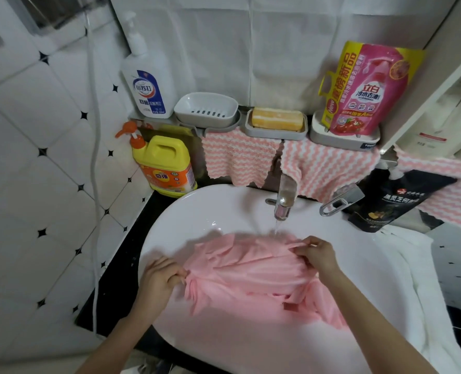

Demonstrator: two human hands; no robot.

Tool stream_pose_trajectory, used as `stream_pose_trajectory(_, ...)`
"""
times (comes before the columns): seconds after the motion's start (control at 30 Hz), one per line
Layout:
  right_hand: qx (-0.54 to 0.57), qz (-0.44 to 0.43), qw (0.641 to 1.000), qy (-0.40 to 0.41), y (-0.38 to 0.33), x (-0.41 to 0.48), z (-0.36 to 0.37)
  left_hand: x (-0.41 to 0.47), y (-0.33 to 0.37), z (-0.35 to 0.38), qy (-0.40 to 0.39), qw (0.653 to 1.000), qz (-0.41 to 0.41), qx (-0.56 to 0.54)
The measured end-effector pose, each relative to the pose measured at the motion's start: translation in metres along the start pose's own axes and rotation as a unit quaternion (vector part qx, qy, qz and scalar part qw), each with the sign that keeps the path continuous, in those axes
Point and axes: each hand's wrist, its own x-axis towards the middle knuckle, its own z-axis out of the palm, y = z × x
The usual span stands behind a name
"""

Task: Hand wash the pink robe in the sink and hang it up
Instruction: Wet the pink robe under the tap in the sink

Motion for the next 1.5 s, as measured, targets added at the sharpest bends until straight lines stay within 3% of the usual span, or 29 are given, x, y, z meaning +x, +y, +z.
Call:
stream_pose_trajectory(0.13,0.025,-0.149,0.985,0.080,-0.005,-0.021,-0.016,0.015,0.013,-0.005,0.042,0.999,0.018,-0.011)
stream_pose_trajectory(0.2,-0.023,-0.138,0.990,0.007,0.009,-0.024,-0.014,0.016,0.010,-0.007,0.033,0.999,0.003,-0.003)
stream_pose_trajectory(0.27,-0.044,-0.061,0.994,-0.078,0.026,-0.024,-0.012,0.016,0.006,-0.006,0.005,1.000,0.006,0.029)
stream_pose_trajectory(0.33,-0.032,-0.057,0.997,-0.029,0.033,-0.023,-0.016,0.018,0.011,-0.006,-0.017,0.998,0.019,0.065)
stream_pose_trajectory(0.4,-0.076,-0.142,0.987,-0.024,0.033,-0.031,-0.017,0.022,0.022,-0.006,-0.024,0.997,0.018,0.076)
stream_pose_trajectory(0.47,-0.182,-0.245,0.939,-0.156,0.039,-0.042,-0.008,0.026,0.034,-0.006,-0.028,0.997,0.007,0.067)
stream_pose_trajectory(0.53,-0.362,-0.229,0.864,-0.265,0.060,-0.046,0.015,0.032,0.048,-0.004,-0.037,0.998,-0.028,0.041)
stream_pose_trajectory(0.6,-0.490,-0.193,0.810,-0.260,0.083,-0.050,0.041,0.040,0.068,0.000,-0.049,0.998,-0.023,0.023)
stream_pose_trajectory(0.63,-0.500,-0.181,0.812,-0.242,0.089,-0.051,0.050,0.044,0.079,0.002,-0.054,0.998,-0.007,0.019)
stream_pose_trajectory(0.7,-0.425,-0.154,0.868,-0.204,0.087,-0.052,0.054,0.054,0.098,0.003,-0.066,0.998,-0.008,0.001)
stream_pose_trajectory(0.77,-0.301,-0.074,0.923,-0.229,0.066,-0.041,0.037,0.066,0.109,-0.004,-0.075,0.990,-0.090,-0.072)
stream_pose_trajectory(0.83,-0.216,-0.041,0.928,-0.300,0.046,-0.029,0.010,0.078,0.103,-0.011,-0.060,0.967,-0.175,-0.175)
stream_pose_trajectory(0.9,-0.196,-0.035,0.935,-0.295,0.026,-0.019,-0.008,0.084,0.089,-0.017,-0.041,0.958,-0.213,-0.189)
stream_pose_trajectory(0.97,-0.213,-0.053,0.953,-0.206,0.017,-0.006,-0.011,0.080,0.066,-0.017,-0.031,0.959,-0.243,-0.143)
stream_pose_trajectory(1.03,-0.243,-0.121,0.961,-0.059,0.018,-0.003,-0.001,0.071,0.045,-0.015,-0.034,0.954,-0.279,-0.107)
stream_pose_trajectory(1.1,-0.198,-0.190,0.960,0.054,0.020,-0.017,0.012,0.062,0.032,-0.011,-0.036,0.943,-0.320,-0.081)
stream_pose_trajectory(1.13,-0.163,-0.223,0.958,0.073,0.021,-0.029,0.016,0.059,0.027,-0.010,-0.037,0.939,-0.335,-0.063)
stream_pose_trajectory(1.2,-0.166,-0.268,0.949,0.024,0.029,-0.058,0.027,0.053,0.021,-0.010,-0.039,0.931,-0.363,-0.017)
stream_pose_trajectory(1.23,-0.227,-0.268,0.935,-0.041,0.033,-0.073,0.034,0.052,0.020,-0.010,-0.037,0.929,-0.369,0.005)
stream_pose_trajectory(1.3,-0.399,-0.236,0.864,-0.195,0.047,-0.093,0.060,0.052,0.018,-0.011,-0.031,0.927,-0.374,0.017)
stream_pose_trajectory(1.33,-0.463,-0.207,0.830,-0.233,0.057,-0.098,0.074,0.054,0.020,-0.011,-0.032,0.928,-0.371,0.016)
stream_pose_trajectory(1.37,-0.497,-0.182,0.815,-0.236,0.065,-0.101,0.088,0.055,0.022,-0.010,-0.034,0.930,-0.367,0.013)
stream_pose_trajectory(1.5,-0.507,-0.152,0.837,-0.141,0.072,-0.081,0.114,0.064,0.035,-0.002,-0.037,0.952,-0.304,0.002)
